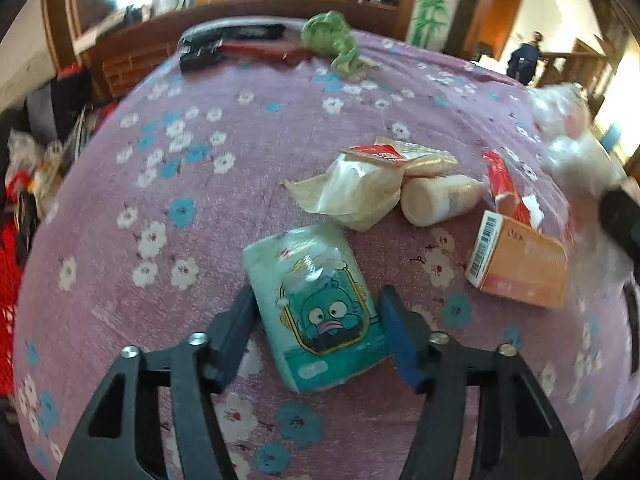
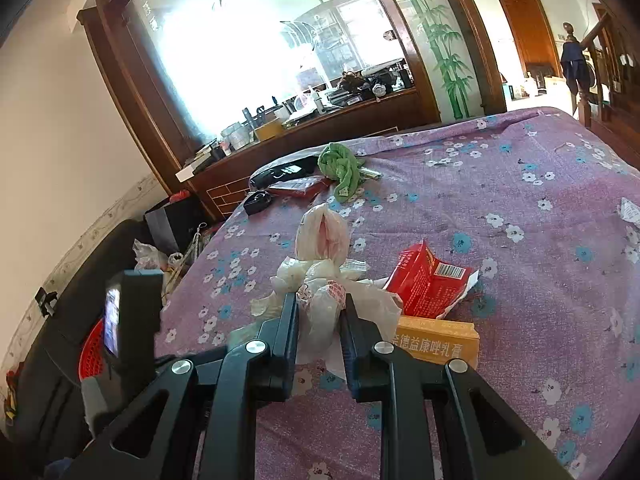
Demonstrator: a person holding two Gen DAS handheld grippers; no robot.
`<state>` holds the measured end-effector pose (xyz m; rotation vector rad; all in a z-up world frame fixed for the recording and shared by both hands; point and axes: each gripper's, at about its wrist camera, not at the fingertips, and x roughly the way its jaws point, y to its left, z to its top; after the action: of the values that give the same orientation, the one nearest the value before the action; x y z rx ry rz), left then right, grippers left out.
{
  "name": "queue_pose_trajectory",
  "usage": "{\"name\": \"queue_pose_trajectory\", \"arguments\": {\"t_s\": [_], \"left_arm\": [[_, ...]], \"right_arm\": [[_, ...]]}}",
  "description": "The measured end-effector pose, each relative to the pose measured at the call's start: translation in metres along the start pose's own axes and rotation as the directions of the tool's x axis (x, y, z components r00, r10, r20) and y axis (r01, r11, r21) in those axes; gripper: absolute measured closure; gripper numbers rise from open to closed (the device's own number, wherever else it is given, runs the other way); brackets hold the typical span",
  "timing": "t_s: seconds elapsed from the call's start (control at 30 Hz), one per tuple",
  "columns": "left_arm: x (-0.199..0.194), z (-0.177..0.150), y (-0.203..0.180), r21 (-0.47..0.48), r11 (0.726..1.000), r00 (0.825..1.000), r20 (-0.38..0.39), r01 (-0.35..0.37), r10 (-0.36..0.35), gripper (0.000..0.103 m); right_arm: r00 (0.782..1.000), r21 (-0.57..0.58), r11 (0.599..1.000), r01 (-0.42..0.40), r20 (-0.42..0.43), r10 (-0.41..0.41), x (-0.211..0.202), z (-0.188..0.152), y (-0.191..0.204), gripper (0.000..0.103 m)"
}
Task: Collect trash
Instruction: 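Grasp the teal tissue pack with the left gripper while the right grasps the white plastic bag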
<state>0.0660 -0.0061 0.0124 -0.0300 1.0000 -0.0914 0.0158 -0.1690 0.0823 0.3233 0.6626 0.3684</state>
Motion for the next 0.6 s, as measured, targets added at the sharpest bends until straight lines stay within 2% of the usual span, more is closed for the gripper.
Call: {"name": "queue_pose_trajectory", "arguments": {"t_s": [0.1, 0.23, 0.37, 0.47, 0.6], "left_arm": [[-0.005, -0.006, 0.008, 0.021, 1.000, 0.999, 0.025, 0.019, -0.020, 0.061], [-0.011, -0.015, 0.024, 0.031, 0.998, 0.997, 0.061, 0.048, -0.050, 0.066], [-0.018, -0.019, 0.034, -0.003, 0.996, 0.990, 0.109, 0.088, -0.088, 0.073], [-0.026, -0.019, 0.036, -0.013, 0.998, 0.981, 0.182, 0.065, -0.062, 0.078], [-0.033, -0.019, 0.039, -0.025, 0.998, 0.973, 0.227, 0.056, -0.049, 0.079]], "right_arm": [[1.000, -0.008, 1.000, -0.004, -0.004, 0.004, 0.001, -0.002, 0.001, 0.082], [1.000, -0.027, 1.000, -0.011, -0.011, 0.010, 0.003, -0.003, 0.005, 0.082], [1.000, -0.061, 0.998, -0.015, -0.027, 0.013, 0.008, -0.007, 0.014, 0.082], [0.999, -0.093, 0.996, -0.015, -0.039, 0.011, 0.011, -0.012, 0.020, 0.082], [0.998, -0.145, 0.989, -0.005, -0.056, -0.003, 0.018, -0.019, 0.031, 0.082]]}}
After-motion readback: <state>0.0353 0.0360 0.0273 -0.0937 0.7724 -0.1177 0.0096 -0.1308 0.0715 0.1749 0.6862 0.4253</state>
